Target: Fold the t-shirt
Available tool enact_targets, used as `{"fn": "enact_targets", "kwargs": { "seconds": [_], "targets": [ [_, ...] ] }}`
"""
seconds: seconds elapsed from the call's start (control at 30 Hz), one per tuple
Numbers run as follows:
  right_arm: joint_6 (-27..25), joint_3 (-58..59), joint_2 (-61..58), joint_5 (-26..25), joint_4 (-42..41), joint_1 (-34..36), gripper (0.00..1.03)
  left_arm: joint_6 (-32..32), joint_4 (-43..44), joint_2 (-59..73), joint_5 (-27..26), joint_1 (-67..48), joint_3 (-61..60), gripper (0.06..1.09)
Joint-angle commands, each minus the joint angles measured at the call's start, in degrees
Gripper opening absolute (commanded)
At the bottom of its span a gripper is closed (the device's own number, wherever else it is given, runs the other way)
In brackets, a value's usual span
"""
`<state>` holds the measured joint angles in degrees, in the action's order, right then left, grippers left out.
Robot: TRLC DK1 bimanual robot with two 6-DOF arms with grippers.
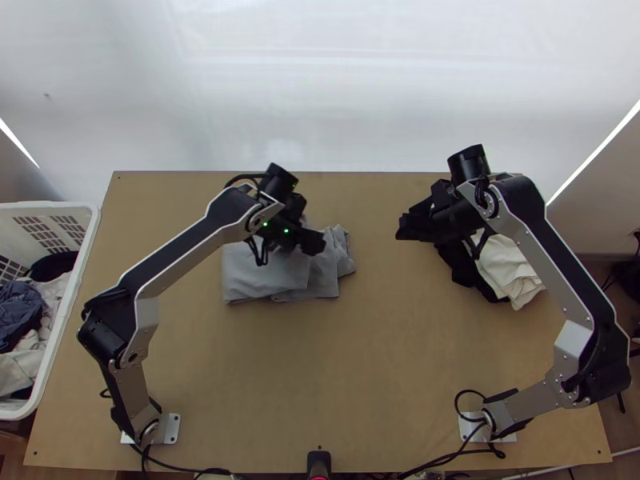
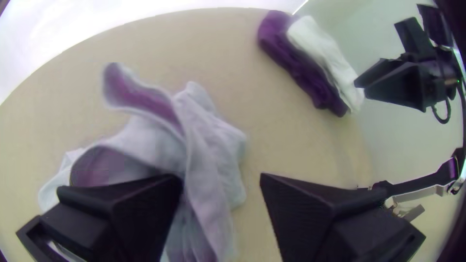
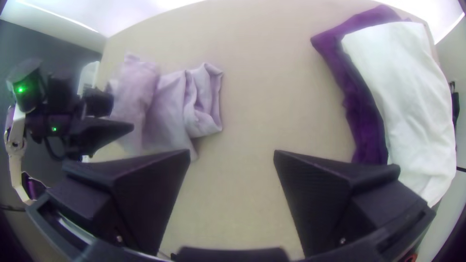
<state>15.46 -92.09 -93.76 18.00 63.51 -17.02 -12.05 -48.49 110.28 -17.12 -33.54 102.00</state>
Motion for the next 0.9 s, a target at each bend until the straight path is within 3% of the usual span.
{"fn": "enact_targets", "kwargs": {
  "seconds": [0.0,0.13,0.3,0.53,0.87],
  "targets": [
    [0.88,1.57,-1.08,-0.07,-0.14,-1.00,0.92,-2.80,1.03,-1.38,-3.27,-3.55,5.14,1.04],
    [0.88,2.01,-3.10,-0.16,-0.14,-3.20,0.99,-7.02,3.93,-5.69,-6.69,-2.76,6.81,1.04],
    [0.97,-1.77,-6.88,-0.16,-0.31,-8.12,0.99,-9.22,4.46,-10.79,-9.07,1.11,7.08,1.04],
    [1.06,-13.37,-17.95,-1.21,-0.22,-16.91,0.99,-8.86,3.49,-21.07,-10.38,9.81,-3.38,1.04],
    [3.61,-23.31,-31.58,2.13,0.48,-13.57,0.99,-8.42,3.75,-30.04,-11.00,17.63,-10.33,1.04]
  ]
}}
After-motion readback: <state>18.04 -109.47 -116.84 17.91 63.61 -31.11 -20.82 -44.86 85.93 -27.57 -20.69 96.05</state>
